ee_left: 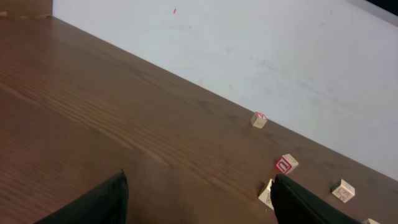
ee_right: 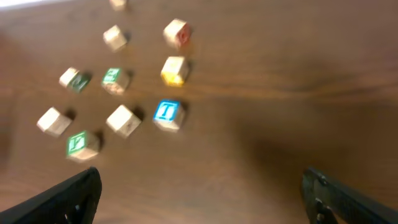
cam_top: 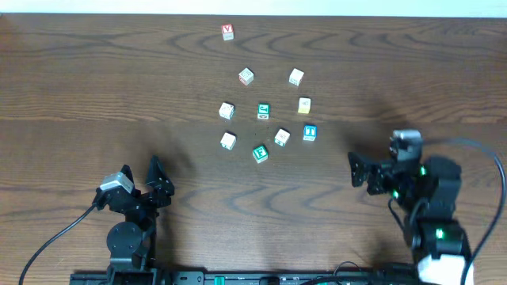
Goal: Lift 3 blocks
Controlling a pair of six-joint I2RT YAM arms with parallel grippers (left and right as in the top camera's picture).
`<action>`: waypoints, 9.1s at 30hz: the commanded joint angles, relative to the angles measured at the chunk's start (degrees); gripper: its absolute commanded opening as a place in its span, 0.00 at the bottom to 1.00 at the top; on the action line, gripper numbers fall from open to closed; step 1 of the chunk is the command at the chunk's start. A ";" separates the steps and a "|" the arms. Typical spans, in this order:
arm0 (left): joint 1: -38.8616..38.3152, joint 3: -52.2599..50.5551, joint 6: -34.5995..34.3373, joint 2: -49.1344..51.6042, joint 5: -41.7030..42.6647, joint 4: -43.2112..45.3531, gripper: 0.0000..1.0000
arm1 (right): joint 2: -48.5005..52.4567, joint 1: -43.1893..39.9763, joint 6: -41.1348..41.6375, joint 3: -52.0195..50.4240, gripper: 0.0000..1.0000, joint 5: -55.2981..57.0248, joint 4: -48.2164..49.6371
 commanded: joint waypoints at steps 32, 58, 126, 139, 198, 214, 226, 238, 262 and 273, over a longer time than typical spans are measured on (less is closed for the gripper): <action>0.31 -0.76 0.42 -0.26 -0.72 -2.67 0.74 | 55.25 23.56 21.09 34.03 0.78 16.63 -4.72; 0.31 -0.76 0.44 -0.26 -0.72 -2.67 0.74 | 61.79 23.67 26.23 34.01 0.37 19.91 -4.85; 0.31 -0.76 0.42 -0.26 -0.72 -2.67 0.74 | 60.00 34.05 18.18 48.11 0.11 18.47 -17.64; 0.31 -0.76 0.42 -0.26 -0.72 -2.64 0.74 | 66.49 33.99 18.82 48.09 0.01 25.94 -8.00; 0.31 -0.76 0.44 -0.26 -0.72 -2.67 0.74 | 72.24 33.05 23.50 54.10 0.01 22.03 -21.03; 0.31 -0.76 0.42 -0.26 -0.72 -2.67 0.74 | 72.24 38.82 12.46 54.01 0.01 21.53 -23.89; 0.31 -0.76 0.42 -0.26 -0.72 -2.67 0.74 | 72.24 41.16 14.78 54.01 0.01 21.59 -27.06; 0.31 -0.76 0.42 -0.26 -0.72 -2.64 0.74 | 72.24 44.68 15.61 53.88 0.01 22.05 -30.14; 0.31 -0.76 0.42 -0.26 -0.72 -2.64 0.74 | 72.24 45.48 24.87 53.88 0.01 28.52 -38.64; 0.31 -0.76 0.44 -0.26 -0.72 -2.64 0.74 | 72.24 45.46 24.85 53.77 0.01 31.52 -38.64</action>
